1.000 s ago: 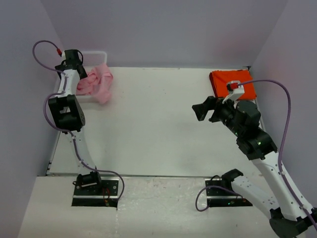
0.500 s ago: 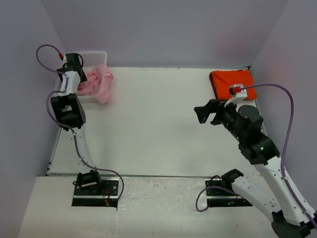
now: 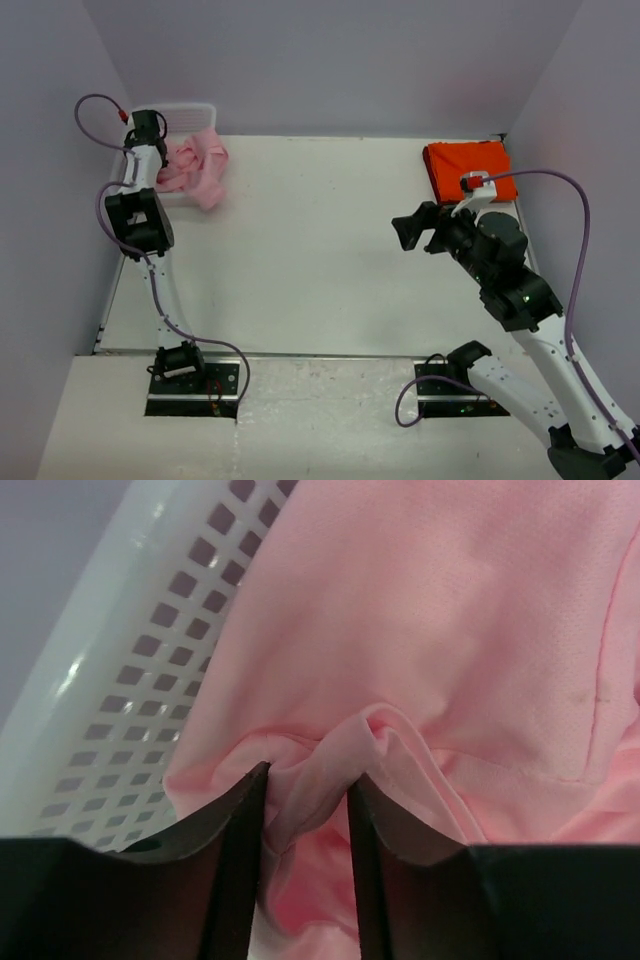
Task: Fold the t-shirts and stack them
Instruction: Grab crumpled tshirt from bin with the left arm
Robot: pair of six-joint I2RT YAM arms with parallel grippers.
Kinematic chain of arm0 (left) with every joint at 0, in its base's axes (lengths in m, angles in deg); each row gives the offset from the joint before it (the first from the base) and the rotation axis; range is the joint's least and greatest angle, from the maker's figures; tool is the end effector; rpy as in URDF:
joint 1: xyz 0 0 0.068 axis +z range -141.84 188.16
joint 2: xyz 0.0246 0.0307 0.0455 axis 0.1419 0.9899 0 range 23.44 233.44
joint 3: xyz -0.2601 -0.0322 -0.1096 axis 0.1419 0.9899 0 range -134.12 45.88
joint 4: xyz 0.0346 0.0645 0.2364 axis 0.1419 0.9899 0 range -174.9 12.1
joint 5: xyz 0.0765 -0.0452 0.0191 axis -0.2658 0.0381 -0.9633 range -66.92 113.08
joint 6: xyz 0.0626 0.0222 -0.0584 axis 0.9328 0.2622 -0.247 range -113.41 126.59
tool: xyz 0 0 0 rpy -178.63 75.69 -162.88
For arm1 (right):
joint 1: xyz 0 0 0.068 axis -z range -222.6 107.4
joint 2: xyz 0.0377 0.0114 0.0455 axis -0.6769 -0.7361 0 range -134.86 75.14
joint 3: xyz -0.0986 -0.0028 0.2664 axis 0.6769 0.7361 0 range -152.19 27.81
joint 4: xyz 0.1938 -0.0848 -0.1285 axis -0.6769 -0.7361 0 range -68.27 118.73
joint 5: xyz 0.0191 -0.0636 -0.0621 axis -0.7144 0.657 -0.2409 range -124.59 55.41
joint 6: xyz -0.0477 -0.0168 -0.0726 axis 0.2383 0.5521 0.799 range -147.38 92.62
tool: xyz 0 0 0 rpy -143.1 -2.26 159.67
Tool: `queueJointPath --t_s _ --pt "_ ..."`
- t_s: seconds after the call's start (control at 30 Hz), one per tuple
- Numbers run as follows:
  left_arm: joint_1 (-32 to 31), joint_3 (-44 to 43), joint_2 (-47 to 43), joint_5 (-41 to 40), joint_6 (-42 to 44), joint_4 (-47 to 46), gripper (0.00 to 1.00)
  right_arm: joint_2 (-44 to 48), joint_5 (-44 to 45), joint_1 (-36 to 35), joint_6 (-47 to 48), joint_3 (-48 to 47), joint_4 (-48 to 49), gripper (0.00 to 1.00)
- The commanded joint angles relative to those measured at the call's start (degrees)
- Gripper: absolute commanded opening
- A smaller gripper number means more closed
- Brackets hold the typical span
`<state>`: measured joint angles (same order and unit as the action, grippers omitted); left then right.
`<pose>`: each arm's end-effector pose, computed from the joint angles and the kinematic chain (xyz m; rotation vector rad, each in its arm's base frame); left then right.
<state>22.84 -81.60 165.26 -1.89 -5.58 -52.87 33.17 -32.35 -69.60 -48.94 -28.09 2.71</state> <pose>0.5475 0.1778 0.1799 -0.7446 2.2266 0.5382 0.1557 0.0759 0.3794 -0.0576 1.8171 0.5720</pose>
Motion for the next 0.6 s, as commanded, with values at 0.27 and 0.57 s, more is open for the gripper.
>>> queueJointPath --t_s 0.27,0.57 --pt "0.1 -2.7 -4.8 8.0 -1.2 0.1 0.00 -3.1 1.6 -0.3 -0.3 1.1 1.8 0.99" --pt "-6.8 -3.4 -26.8 19.1 -1.0 0.2 0.00 -12.6 0.7 -1.0 -2.3 0.9 3.0 0.99"
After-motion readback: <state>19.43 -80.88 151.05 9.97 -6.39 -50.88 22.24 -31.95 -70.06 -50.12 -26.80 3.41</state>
